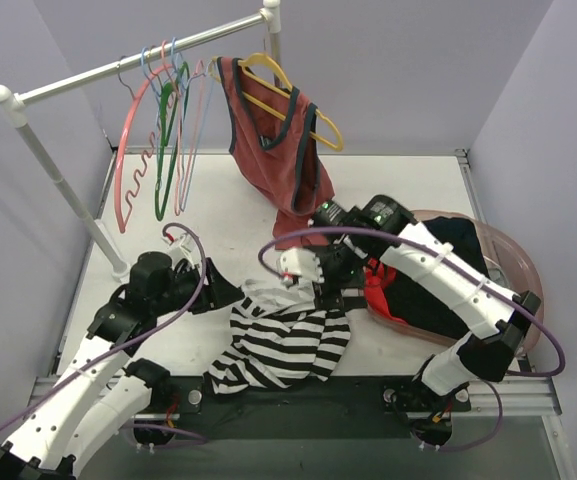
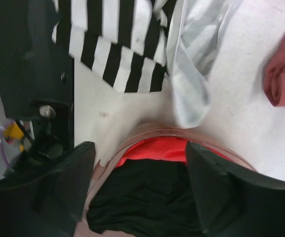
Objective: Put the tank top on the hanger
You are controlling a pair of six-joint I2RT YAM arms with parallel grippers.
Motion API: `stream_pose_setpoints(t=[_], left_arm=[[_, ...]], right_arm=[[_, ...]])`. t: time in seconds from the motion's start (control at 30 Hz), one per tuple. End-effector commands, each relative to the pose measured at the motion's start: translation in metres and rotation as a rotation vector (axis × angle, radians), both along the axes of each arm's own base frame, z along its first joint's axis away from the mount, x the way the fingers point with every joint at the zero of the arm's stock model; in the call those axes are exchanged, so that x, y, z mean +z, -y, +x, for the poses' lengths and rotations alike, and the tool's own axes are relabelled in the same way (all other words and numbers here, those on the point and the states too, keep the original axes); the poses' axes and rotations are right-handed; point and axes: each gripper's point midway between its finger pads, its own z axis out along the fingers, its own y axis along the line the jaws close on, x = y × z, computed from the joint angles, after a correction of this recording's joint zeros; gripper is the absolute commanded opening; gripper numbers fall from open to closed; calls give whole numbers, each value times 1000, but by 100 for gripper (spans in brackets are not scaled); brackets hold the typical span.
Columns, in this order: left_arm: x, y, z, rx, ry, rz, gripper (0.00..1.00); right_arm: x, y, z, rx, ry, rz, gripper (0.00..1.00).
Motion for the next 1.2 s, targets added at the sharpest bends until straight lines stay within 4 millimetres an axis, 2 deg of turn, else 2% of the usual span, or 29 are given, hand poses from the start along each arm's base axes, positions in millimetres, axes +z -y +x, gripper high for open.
stream_pose_setpoints(t=[0.0,0.07,0.2,0.23,0.3,0.33,0.43,0.47,0.53,0.57,0.63,0.67,0.73,0.77,0.8,0.93,1.1,1.17], left_arm=[[69,-5,-5,-38,260,-49,75],[81,-9,-20,-71,301,-61,79],[113,-10,-46,-133,374,-120,86],[133,-14,-51,-125,420,-128,91],[160,-23,-53,-99,507,-115,97],[186,-31,-53,-51,568,-114,97],[215,-34,-41,-20,598,-83,97],[237,-34,-30,1,611,-68,97],[248,-34,-18,26,584,-31,97],[265,-33,-3,51,590,-13,97],[281,-32,8,69,586,3,97],[299,-31,21,96,602,8,97],[308,-28,33,109,598,20,97],[308,-24,48,118,580,35,97],[318,-26,53,142,600,35,96],[315,-22,86,194,581,63,94],[310,-36,119,276,579,148,92],[309,-43,130,317,584,187,91]], right_arm=[[44,-5,30,-259,-3,205,78],[63,-12,39,-345,-4,306,80],[89,-14,57,-536,21,444,82],[93,-11,62,-592,24,464,82],[103,-9,69,-699,25,523,83],[105,-8,72,-733,23,539,82],[114,2,82,-861,19,597,82],[115,6,88,-905,19,612,82],[119,8,88,-954,-4,638,82],[121,9,88,-965,-13,654,82],[123,12,87,-1009,-54,684,81],[122,16,89,-1039,-67,691,81],[120,17,83,-1065,-123,711,78],[118,20,82,-1079,-136,713,77],[114,23,82,-1097,-155,709,76],[112,30,73,-1121,-177,728,75],[115,34,65,-1134,-198,777,73],[111,33,64,-1155,-237,798,72]])
